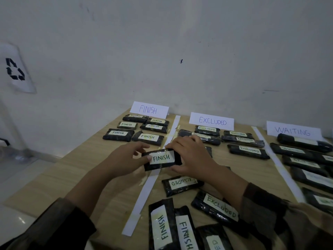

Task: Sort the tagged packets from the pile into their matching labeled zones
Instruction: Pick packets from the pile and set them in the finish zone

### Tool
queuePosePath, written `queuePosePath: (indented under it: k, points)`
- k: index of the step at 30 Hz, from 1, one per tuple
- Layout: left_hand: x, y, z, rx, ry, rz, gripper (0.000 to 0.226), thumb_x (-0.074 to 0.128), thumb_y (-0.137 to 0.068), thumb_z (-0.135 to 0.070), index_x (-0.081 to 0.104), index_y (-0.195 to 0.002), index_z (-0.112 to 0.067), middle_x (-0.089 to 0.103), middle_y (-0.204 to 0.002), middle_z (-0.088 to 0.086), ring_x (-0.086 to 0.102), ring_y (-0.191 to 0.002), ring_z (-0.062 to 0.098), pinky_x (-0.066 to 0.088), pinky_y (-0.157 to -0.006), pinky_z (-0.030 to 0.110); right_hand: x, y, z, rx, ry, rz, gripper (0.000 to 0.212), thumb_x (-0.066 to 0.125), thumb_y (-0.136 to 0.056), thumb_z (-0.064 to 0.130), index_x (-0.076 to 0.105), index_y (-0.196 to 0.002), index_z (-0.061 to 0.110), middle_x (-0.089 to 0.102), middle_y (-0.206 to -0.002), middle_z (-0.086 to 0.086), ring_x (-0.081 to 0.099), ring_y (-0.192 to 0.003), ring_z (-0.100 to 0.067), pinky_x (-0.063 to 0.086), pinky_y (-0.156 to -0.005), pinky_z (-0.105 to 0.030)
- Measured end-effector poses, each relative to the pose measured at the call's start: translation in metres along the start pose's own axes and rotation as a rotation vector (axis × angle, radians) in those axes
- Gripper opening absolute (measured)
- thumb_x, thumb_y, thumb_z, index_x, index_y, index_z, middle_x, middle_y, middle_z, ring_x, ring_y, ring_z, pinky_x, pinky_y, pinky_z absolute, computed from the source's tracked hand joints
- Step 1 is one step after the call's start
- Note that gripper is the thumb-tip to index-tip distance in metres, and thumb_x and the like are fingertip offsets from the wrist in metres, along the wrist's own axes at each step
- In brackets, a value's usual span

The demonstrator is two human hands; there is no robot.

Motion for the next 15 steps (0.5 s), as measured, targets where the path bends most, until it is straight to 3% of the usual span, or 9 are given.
queuePosePath:
  k: [6,15]
  points:
    - [-0.015,0.02,0.041,-0.088,-0.213,-0.179,0.046,0.055,-0.088,-0.047,0.049,-0.131,-0.032,0.053,-0.135,-0.008,0.05,-0.122,0.013,0.043,-0.099,0.035,0.004,-0.028,0.002,0.08,-0.051,0.056,0.066,0.066,-0.073,0.059,0.048,-0.13,0.03,0.051,-0.124,0.009,0.046,-0.118,-0.014,0.027,-0.1,-0.036]
    - [-0.044,0.045,0.088,-0.205,-0.365,-0.221,0.054,0.055,-0.085,-0.053,0.047,-0.133,-0.031,0.049,-0.139,-0.005,0.048,-0.125,0.018,0.043,-0.099,0.038,0.019,-0.09,0.035,0.15,-0.076,0.118,0.068,0.065,-0.072,0.064,0.05,-0.128,0.028,0.05,-0.12,0.004,0.045,-0.115,-0.017,0.032,-0.095,-0.038]
Point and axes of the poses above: each hand's wrist, its own y-axis away from the middle knuckle, its own x-axis out of the palm, z = x × y, the point moved 1 cm from there along -y, towards the middle knuckle
